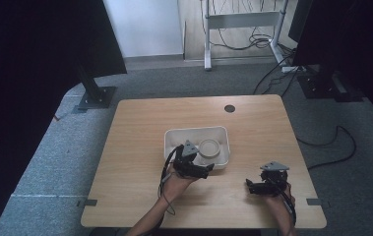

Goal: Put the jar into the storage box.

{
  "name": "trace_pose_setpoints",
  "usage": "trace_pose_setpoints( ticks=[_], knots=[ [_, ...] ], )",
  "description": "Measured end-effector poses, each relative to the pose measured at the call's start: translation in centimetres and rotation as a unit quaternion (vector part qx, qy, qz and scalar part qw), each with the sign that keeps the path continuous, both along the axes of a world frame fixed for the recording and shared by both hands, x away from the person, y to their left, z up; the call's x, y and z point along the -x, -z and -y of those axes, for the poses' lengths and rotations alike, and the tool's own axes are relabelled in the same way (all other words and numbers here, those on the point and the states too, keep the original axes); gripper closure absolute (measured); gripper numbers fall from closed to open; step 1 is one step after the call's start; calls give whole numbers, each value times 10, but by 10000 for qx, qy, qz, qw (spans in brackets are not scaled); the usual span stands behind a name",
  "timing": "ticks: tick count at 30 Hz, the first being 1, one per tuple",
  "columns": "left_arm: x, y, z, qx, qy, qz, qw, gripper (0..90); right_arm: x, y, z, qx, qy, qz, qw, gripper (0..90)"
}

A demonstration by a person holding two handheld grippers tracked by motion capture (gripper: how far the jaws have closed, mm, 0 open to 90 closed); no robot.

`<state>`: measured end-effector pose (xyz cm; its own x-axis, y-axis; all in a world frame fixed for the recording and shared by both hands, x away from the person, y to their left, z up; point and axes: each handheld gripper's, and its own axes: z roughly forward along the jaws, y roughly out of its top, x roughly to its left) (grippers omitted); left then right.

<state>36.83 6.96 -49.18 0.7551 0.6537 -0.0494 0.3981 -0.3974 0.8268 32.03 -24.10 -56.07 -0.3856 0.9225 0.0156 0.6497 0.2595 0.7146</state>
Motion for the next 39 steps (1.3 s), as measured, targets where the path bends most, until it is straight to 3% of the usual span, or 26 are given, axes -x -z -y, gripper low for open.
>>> trace_pose_setpoints(
  ticks=[7,39],
  knots=[
    [5,-2,-4,83,96,-28,9999,46,0,0,0,0,1,1,10000,6],
    [19,2,-29,56,325,-77,9994,56,0,0,-1,2,4,3,10000,6]
  ],
)
